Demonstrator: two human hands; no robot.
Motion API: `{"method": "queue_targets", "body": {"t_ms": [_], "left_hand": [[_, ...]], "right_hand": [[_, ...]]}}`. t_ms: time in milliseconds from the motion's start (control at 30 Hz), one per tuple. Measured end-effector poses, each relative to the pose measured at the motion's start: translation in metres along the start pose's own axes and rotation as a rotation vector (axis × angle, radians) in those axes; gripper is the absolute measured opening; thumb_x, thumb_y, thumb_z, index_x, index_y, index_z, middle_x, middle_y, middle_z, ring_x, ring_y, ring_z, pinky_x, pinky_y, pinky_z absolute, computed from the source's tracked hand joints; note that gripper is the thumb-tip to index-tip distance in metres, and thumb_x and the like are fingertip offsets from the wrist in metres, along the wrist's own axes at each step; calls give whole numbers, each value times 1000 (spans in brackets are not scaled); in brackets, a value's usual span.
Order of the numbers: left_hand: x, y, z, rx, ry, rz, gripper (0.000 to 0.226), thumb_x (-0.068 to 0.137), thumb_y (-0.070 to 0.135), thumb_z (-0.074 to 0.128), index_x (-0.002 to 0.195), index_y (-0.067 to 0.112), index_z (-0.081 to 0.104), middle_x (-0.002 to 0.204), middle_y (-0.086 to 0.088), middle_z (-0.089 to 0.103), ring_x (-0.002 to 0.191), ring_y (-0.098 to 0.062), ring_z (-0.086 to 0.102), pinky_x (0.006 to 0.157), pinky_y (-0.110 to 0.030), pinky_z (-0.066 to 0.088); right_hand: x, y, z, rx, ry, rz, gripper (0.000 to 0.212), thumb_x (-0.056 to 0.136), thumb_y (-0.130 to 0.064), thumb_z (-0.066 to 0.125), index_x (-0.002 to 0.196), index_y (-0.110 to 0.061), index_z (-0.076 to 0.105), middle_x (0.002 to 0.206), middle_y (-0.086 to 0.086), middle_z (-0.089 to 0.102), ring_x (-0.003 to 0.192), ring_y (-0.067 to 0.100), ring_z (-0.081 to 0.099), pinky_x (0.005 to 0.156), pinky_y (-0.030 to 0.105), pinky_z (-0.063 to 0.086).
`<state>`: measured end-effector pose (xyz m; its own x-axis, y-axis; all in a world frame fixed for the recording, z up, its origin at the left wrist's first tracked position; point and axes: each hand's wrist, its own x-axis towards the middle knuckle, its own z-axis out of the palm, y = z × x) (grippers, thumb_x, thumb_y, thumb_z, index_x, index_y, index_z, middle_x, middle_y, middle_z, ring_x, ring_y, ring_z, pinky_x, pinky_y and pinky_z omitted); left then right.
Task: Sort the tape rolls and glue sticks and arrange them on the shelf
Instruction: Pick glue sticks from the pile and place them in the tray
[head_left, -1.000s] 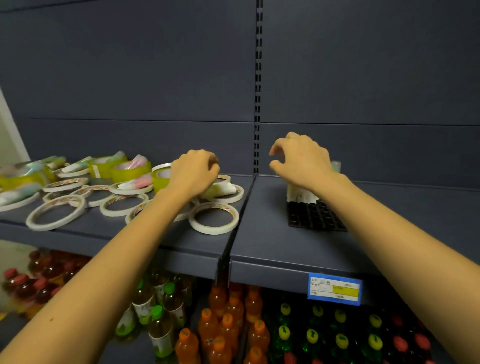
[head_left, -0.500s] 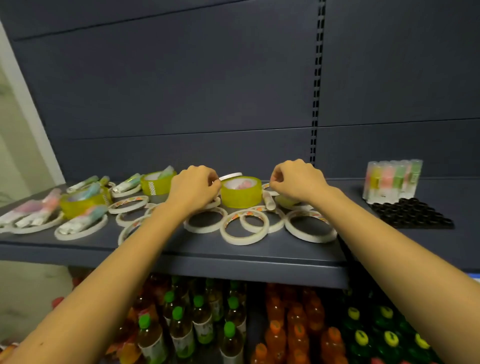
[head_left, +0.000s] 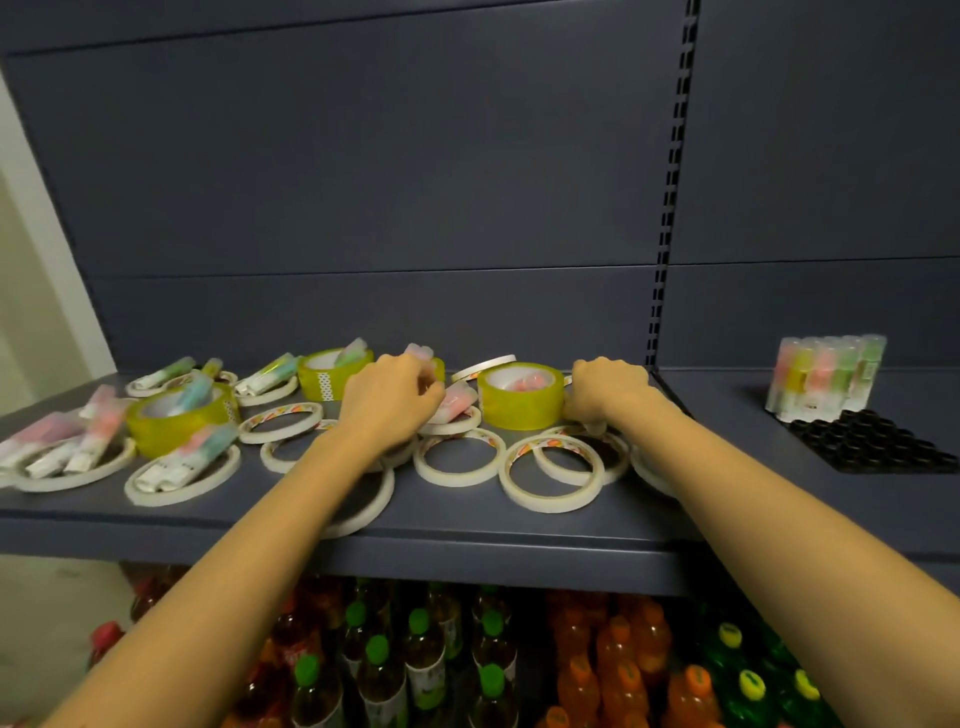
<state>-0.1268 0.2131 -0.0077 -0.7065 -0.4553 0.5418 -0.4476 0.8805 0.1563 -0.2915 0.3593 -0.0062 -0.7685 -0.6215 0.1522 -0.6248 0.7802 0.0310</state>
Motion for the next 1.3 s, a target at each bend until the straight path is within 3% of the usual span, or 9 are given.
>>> {"method": "queue_targets", "body": {"t_ms": [100,200,367,600,733,833,1000,1167,1300], "left_hand": [[3,-7,0,16,-35,-7,24,91,29,50,88,16,69,79,-6,67,73,-20,55,58,-26,34],[12,-9,3,11,-57,-1,21,90,29,51,81,18,66,76,-1,58,78,-23,60,60,-28,37],[36,1,20,71,-169,31,25,88,39,56,92,18,68,106,-8,64,101,-26,59,75,-35,48],[48,6,42,101,-212,7,34,83,44,56,88,12,67,105,-11,61,111,-26,48,68,-31,36],[50,8,42,162,-221,37,38,86,43,52,86,7,66,101,-12,64,107,-27,52,71,-29,30],[46,12,37,118,-218,30,33,83,38,57,69,8,55,85,-10,63,99,-29,56,70,-31,31],[44,10,18,-180,-98,-57,34,77,34,63,76,0,66,79,-16,66,82,-35,62,73,-39,54],[45,19,-15,-374,65,-42,16,69,29,71,72,15,65,71,-1,62,73,-20,59,70,-32,48],[40,52,-28,-482,63,55,12,69,24,71,70,14,63,64,2,61,62,-15,56,66,-28,47]], "right_hand": [[5,-2,3,61,23,17,42,91,-31,53,126,-8,47,124,13,56,112,32,55,81,38,43],[7,2,-4,195,89,41,44,89,-31,55,124,-7,45,121,15,56,111,35,54,75,37,40],[0,11,-27,372,129,5,48,87,-34,59,126,-9,46,123,16,54,109,35,53,78,38,45],[-17,18,-35,504,276,-61,36,85,-29,64,118,-16,56,116,8,61,101,27,59,80,35,49],[-22,19,-33,515,328,-78,38,85,-31,66,118,-15,57,115,9,62,100,25,60,81,33,49],[-26,19,-32,521,347,-77,37,85,-32,65,117,-15,58,114,9,63,100,25,60,80,32,47],[-35,20,-31,541,390,-86,36,87,-32,64,118,-15,57,112,9,63,99,25,59,82,34,48],[-50,32,-37,599,475,-114,33,87,-33,64,113,-13,62,104,6,67,93,23,63,84,36,52],[-59,51,-40,601,495,-109,33,89,-32,61,117,-15,61,108,6,67,98,23,63,89,37,50]]}}
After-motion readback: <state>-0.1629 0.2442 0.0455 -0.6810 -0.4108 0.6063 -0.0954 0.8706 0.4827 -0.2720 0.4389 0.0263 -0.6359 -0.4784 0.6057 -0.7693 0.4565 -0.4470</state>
